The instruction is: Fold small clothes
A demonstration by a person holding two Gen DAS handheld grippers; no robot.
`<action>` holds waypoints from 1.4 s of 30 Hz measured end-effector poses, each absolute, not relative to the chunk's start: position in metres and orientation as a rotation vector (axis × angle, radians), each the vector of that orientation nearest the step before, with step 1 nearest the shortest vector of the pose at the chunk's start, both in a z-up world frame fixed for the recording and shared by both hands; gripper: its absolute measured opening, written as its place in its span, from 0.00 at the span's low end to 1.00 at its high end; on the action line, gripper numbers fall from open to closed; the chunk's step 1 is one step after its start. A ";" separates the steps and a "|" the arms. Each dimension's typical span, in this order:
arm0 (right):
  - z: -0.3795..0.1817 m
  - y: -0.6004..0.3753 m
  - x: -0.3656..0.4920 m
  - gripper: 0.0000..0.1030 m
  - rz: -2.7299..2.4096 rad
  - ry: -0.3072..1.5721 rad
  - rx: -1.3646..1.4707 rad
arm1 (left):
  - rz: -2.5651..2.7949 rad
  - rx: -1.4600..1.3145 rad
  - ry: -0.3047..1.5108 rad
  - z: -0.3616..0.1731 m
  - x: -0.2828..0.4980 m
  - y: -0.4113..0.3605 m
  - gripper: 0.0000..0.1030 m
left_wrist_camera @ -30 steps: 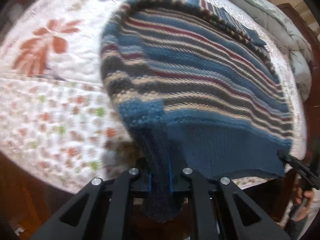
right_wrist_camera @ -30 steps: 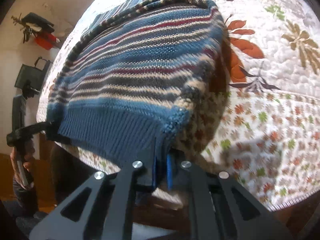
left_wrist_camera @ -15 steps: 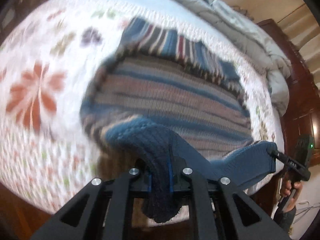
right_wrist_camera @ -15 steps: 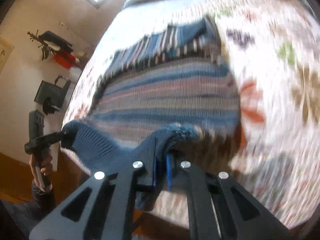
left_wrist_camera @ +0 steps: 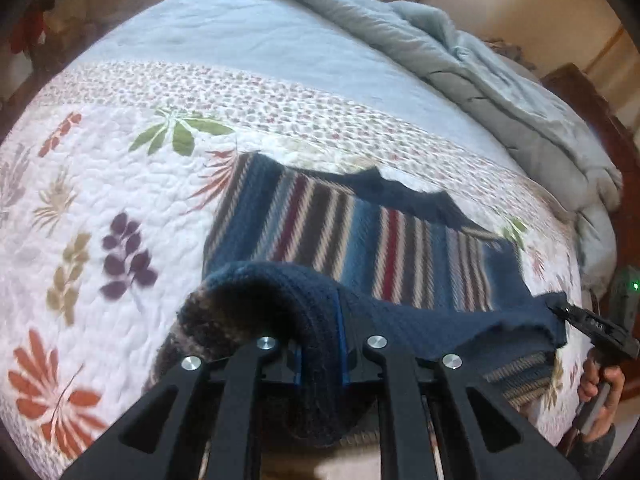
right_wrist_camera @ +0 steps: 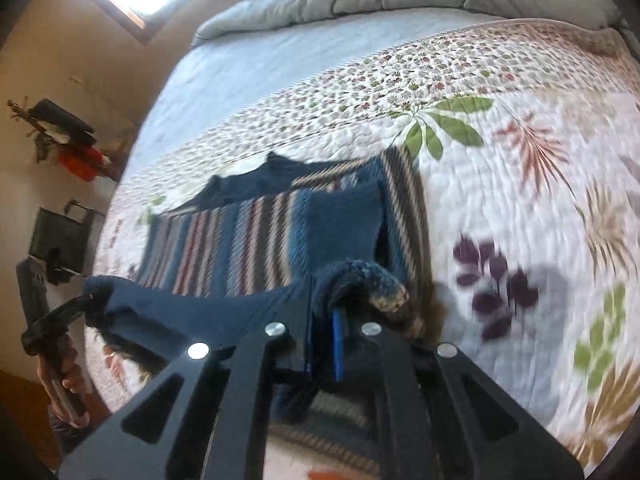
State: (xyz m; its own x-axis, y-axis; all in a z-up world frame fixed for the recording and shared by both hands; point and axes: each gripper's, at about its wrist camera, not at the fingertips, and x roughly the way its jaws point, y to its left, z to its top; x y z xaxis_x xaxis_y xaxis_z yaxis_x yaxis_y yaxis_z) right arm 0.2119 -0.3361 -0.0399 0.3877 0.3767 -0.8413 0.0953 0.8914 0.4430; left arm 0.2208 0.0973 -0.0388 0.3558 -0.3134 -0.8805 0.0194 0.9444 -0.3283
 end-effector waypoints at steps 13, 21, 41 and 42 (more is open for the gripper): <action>-0.084 -0.363 0.248 0.24 0.234 1.230 0.559 | -0.265 -0.481 1.357 -0.097 0.275 0.126 0.39; -0.055 -0.407 0.243 0.61 0.159 1.194 0.594 | -0.069 -0.237 1.212 -0.044 0.283 0.141 0.71; -0.086 -0.298 0.318 0.43 0.248 1.346 0.066 | -0.220 -0.060 1.255 -0.070 0.319 0.095 0.71; -0.091 -0.296 0.319 0.36 0.243 1.358 0.059 | -0.244 -0.059 1.267 -0.074 0.321 0.094 0.71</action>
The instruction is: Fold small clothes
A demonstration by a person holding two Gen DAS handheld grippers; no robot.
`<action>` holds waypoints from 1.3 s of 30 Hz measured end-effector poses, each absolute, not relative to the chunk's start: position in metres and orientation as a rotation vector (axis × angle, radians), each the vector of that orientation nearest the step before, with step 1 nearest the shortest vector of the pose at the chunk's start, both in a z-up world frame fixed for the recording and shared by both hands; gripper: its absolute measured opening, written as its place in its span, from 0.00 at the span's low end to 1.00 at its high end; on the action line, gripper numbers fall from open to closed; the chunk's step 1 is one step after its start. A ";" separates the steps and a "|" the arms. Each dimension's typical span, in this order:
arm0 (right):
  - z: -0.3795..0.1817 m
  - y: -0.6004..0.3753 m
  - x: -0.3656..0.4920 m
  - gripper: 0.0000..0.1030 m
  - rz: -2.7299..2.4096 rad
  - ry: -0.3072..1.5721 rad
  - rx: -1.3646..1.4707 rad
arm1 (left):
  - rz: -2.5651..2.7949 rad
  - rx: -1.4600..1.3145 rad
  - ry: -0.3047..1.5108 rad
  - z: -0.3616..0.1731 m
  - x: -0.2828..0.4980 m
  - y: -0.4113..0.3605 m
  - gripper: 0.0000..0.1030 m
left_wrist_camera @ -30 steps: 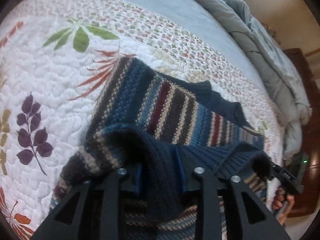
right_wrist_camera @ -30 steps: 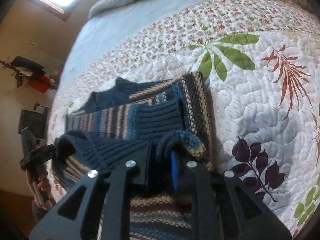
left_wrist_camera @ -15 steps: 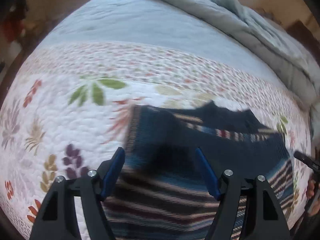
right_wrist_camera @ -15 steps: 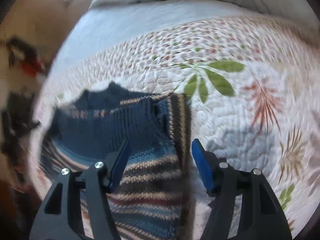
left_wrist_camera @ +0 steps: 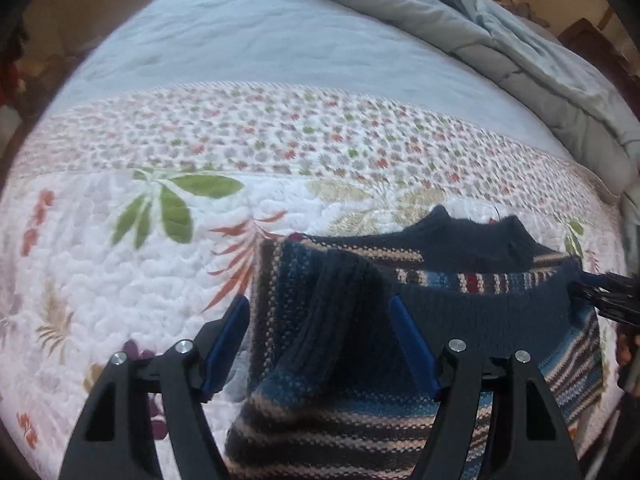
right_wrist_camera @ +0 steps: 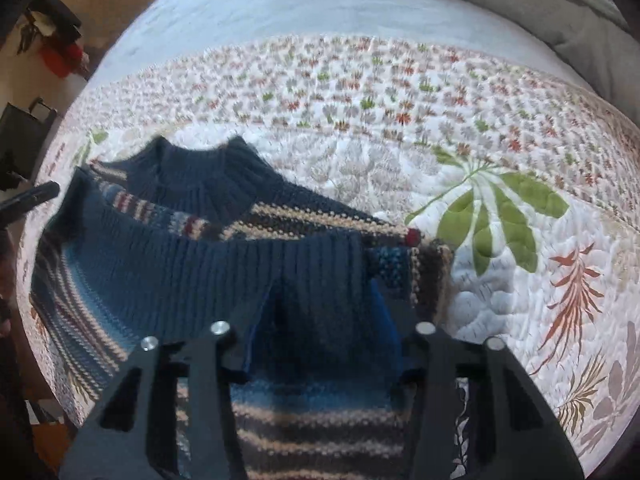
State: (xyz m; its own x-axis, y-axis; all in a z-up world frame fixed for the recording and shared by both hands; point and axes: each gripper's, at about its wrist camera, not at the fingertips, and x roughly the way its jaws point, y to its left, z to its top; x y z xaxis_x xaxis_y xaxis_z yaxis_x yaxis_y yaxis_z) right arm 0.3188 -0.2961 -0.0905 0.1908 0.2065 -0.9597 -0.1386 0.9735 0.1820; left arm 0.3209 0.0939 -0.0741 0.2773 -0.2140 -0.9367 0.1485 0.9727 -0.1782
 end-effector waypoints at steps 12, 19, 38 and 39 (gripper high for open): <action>-0.079 -0.301 0.302 0.11 0.262 1.280 0.109 | -0.366 0.050 1.313 -0.090 0.301 0.051 0.01; -0.036 -0.325 0.293 0.09 0.271 1.170 0.194 | -0.246 -0.038 1.146 -0.053 0.306 0.068 0.00; -0.105 -0.323 0.333 0.09 0.138 1.272 0.221 | -0.257 -0.006 1.301 -0.083 0.327 0.083 0.48; -0.105 -0.323 0.333 0.09 0.138 1.272 0.224 | -0.261 0.008 1.308 -0.085 0.329 0.078 0.48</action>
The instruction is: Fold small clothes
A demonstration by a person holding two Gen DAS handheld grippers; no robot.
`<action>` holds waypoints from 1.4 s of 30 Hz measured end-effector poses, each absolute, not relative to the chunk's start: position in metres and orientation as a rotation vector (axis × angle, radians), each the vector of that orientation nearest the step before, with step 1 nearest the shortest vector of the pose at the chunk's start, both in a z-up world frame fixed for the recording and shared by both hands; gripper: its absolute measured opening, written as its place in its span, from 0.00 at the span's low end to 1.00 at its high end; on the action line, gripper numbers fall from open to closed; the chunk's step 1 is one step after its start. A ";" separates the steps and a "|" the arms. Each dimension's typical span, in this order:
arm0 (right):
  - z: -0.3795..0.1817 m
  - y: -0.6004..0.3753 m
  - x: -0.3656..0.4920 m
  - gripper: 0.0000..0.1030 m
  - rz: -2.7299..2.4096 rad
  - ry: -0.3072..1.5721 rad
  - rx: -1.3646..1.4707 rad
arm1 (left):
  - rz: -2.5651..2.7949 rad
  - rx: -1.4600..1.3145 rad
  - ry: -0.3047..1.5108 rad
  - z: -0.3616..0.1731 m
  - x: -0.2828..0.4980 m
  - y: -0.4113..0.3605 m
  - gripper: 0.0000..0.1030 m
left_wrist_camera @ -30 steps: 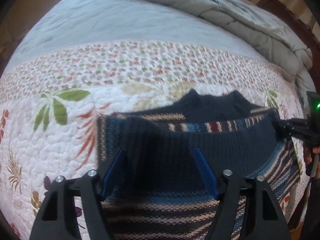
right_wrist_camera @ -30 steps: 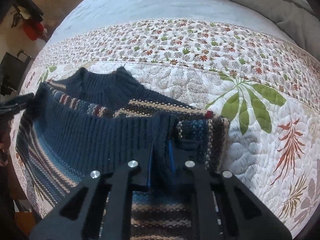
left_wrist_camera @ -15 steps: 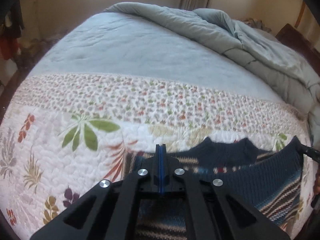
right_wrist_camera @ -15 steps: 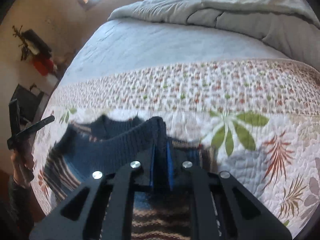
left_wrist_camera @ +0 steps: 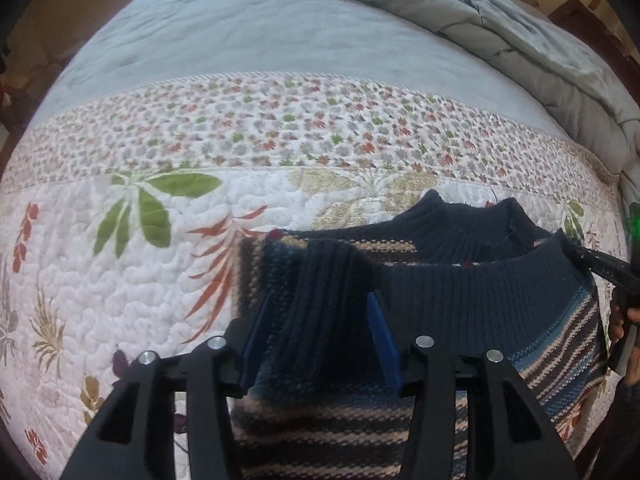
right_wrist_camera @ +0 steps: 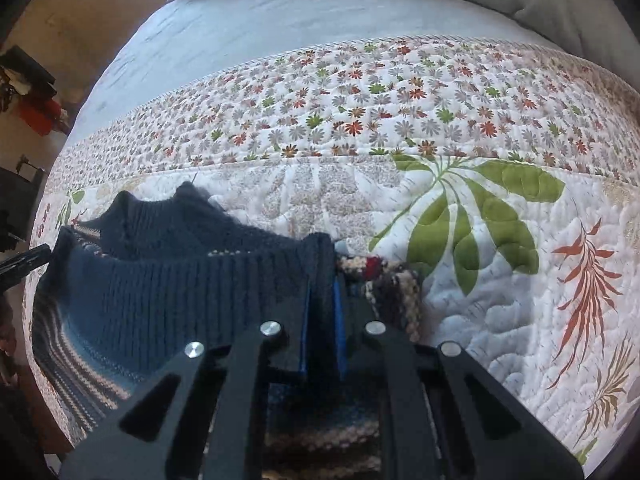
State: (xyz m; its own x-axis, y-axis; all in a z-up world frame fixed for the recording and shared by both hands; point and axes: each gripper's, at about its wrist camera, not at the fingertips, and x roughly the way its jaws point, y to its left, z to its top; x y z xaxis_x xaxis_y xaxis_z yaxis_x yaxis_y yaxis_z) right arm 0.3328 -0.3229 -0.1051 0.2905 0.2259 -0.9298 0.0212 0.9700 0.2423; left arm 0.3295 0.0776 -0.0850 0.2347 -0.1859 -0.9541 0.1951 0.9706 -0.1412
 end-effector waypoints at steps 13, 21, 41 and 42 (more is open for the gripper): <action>-0.089 -0.333 0.325 0.09 0.156 1.231 0.257 | -0.181 0.046 1.228 -0.082 0.326 0.060 0.06; -0.069 -0.349 0.341 0.09 0.119 1.160 0.337 | -0.135 -0.001 1.132 -0.065 0.346 0.058 0.06; -0.045 -0.368 0.239 0.42 0.130 1.234 0.230 | -0.127 0.061 1.239 -0.060 0.257 0.067 0.70; -0.045 -0.373 0.218 0.42 0.147 1.252 0.246 | -0.126 0.076 1.231 -0.059 0.246 0.068 0.70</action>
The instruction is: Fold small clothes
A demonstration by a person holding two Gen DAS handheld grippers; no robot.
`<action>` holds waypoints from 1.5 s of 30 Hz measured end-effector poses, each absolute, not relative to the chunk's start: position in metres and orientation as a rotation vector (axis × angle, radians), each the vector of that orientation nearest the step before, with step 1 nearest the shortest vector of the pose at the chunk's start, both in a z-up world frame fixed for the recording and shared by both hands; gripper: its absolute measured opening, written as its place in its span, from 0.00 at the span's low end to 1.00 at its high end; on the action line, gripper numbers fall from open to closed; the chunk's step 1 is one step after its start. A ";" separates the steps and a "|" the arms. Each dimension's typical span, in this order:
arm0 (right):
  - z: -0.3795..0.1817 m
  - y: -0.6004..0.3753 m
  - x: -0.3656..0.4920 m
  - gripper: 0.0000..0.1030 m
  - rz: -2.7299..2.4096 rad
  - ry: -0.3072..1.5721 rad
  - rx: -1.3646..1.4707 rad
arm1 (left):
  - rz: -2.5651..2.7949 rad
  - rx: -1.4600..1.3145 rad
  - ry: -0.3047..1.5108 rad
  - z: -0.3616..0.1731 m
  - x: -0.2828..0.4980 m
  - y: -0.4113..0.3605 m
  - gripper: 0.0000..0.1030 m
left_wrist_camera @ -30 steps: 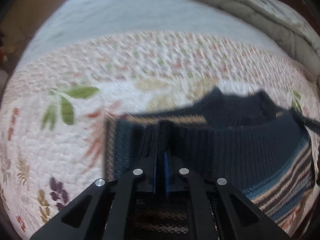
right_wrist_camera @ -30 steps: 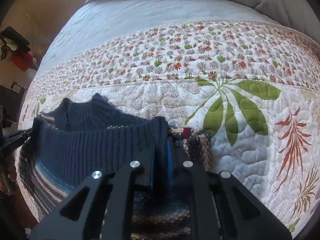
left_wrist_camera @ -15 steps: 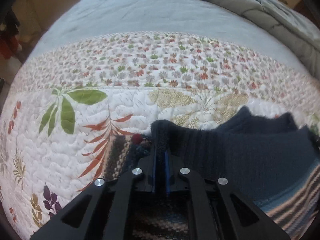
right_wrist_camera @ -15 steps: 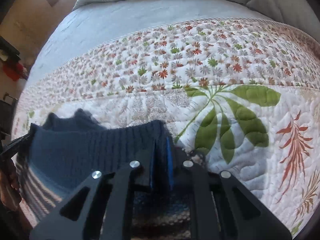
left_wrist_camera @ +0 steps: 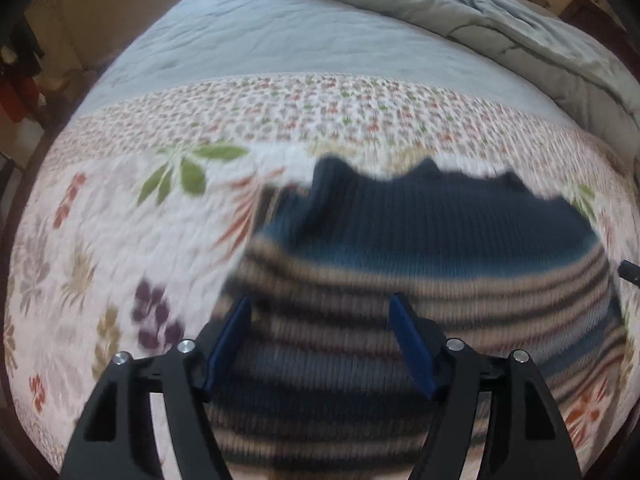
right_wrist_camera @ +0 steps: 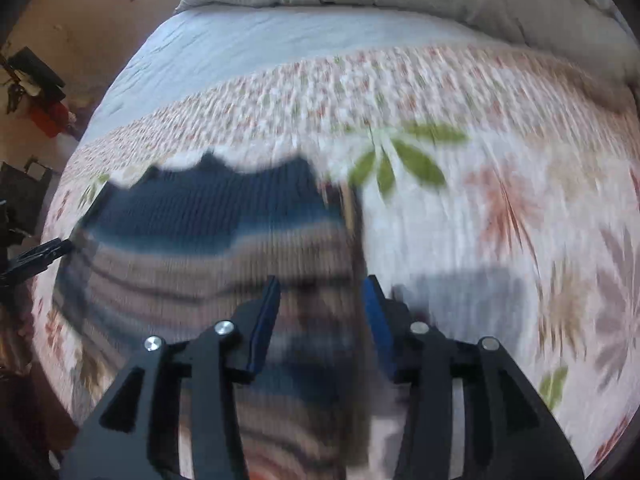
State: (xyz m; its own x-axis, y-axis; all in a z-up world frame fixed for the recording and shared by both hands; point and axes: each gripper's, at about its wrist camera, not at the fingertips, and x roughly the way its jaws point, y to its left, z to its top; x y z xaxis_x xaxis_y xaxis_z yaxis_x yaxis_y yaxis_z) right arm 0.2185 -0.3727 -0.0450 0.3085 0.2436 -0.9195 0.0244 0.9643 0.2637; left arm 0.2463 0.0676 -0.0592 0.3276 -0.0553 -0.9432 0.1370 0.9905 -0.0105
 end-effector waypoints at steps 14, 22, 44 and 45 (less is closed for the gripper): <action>-0.078 -0.356 0.130 0.17 0.258 1.365 0.294 | -0.151 0.068 1.282 -0.086 0.157 0.040 0.70; -0.079 -0.340 0.124 0.13 0.139 1.432 0.140 | -0.102 0.069 1.292 -0.098 0.146 0.014 0.75; -0.052 -0.317 0.076 0.71 0.172 1.302 0.277 | -0.139 0.073 1.219 -0.081 0.109 -0.014 0.76; -0.052 -0.320 0.080 0.74 0.168 1.295 0.276 | -0.135 0.085 1.204 -0.079 0.106 -0.015 0.76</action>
State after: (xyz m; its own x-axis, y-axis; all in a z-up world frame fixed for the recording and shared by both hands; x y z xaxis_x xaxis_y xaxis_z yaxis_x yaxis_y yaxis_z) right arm 0.0798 -0.3196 -0.0523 0.2664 0.2757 -0.9236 0.0314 0.9552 0.2942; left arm 0.1063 -0.0154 -0.0790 0.3520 -0.0590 -0.9341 0.1497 0.9887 -0.0061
